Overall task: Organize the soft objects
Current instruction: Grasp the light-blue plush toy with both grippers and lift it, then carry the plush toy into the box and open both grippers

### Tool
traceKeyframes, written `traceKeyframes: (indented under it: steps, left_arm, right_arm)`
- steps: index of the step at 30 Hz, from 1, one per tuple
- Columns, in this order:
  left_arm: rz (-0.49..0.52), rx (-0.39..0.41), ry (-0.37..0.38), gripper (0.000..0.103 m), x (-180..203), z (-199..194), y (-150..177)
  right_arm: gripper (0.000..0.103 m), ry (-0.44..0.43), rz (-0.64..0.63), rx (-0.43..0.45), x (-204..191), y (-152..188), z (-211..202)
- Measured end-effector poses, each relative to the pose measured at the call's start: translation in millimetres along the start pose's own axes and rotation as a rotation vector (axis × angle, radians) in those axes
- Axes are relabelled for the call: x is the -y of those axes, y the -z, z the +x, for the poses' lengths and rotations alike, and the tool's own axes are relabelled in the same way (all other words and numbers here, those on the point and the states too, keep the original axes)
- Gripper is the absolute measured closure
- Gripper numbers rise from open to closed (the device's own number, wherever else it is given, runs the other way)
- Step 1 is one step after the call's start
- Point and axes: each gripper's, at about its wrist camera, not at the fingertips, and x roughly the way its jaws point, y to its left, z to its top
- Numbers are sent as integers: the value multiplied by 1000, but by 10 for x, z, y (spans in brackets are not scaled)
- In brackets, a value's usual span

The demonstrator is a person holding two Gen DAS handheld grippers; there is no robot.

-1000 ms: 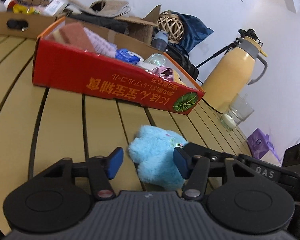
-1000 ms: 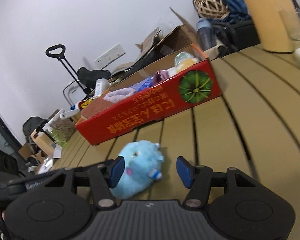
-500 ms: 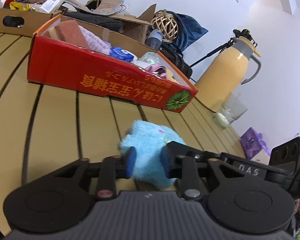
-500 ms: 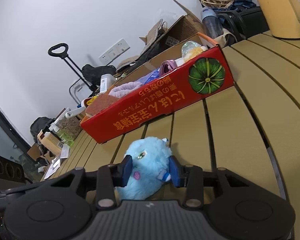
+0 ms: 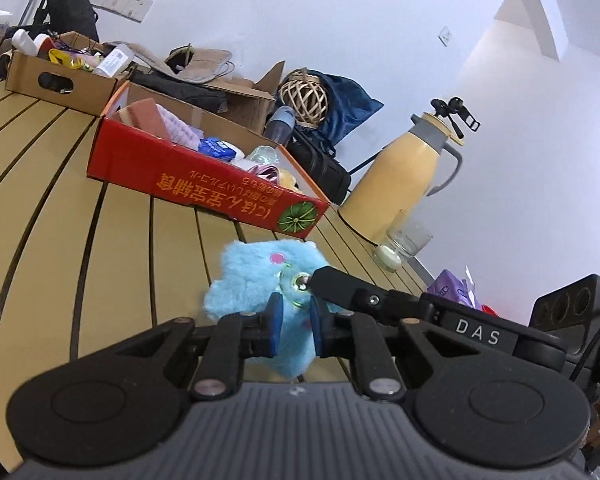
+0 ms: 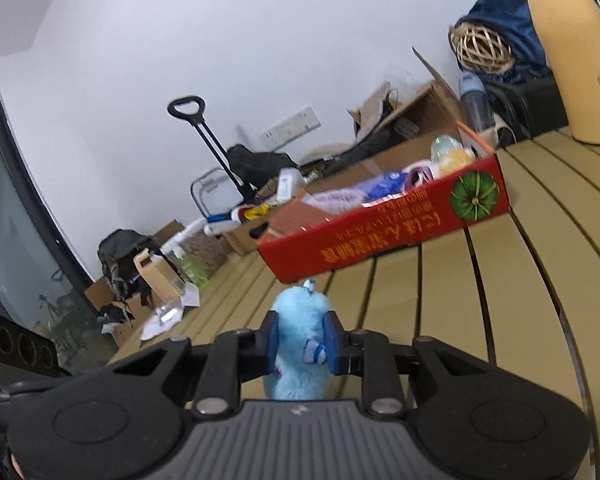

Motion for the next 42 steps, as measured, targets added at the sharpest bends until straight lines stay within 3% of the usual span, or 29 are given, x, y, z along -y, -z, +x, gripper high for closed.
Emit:
traceKeyframes:
  steps: [4, 6, 7, 11, 15, 16, 17, 20, 24, 25, 28, 32, 36, 38, 42]
  left_arm:
    - [5, -27, -55, 84, -113, 32, 166]
    - [18, -26, -117, 64, -141, 30, 258]
    - [11, -24, -138, 50, -163, 39, 278]
    - [-43, -55, -126, 33, -278, 188, 242]
    - [-21, -91, -119, 33, -252, 423, 182]
    - [-18, -104, -107, 39, -236, 470, 179]
    - [-12, -118, -96, 52, -218, 517, 181]
    - [-28, -120, -56, 59, -194, 568, 213]
    - [-25, -113, -48, 61, -173, 568, 224]
    - [-18, -115, -43, 62, -174, 566, 216]
    - [-36, -121, -9, 66, -233, 559, 166]
    - [-90, -124, 29, 71, -360, 547, 37]
    - [-118, -65, 79, 73, -406, 545, -373]
    - [-102, -38, 102, 73, -448, 634, -713]
    - [-73, -22, 79, 74, -547, 1042, -1386]
  right_arm:
    - [82, 42, -13, -6, 24, 91, -8]
    - [82, 58, 18, -30, 134, 164, 50]
    - [83, 62, 42, -33, 200, 198, 62]
    - [85, 47, 135, -36, 401, 249, 88]
    - [89, 90, 140, -57, 516, 258, 116]
    - [91, 90, 146, -60, 552, 255, 116]
    - [91, 90, 147, -65, 579, 244, 118]
    - [88, 93, 139, -86, 599, 211, 130]
    - [88, 50, 198, -103, 731, 184, 160]
    - [86, 33, 217, -109, 759, 172, 176]
    - [67, 28, 247, -126, 787, 150, 237]
    - [70, -10, 244, -125, 756, 119, 324]
    - [71, -56, 251, -82, 697, -91, 415]
    - [71, -71, 207, -44, 623, -323, 472]
    - [72, -50, 133, 3, 565, -934, 830]
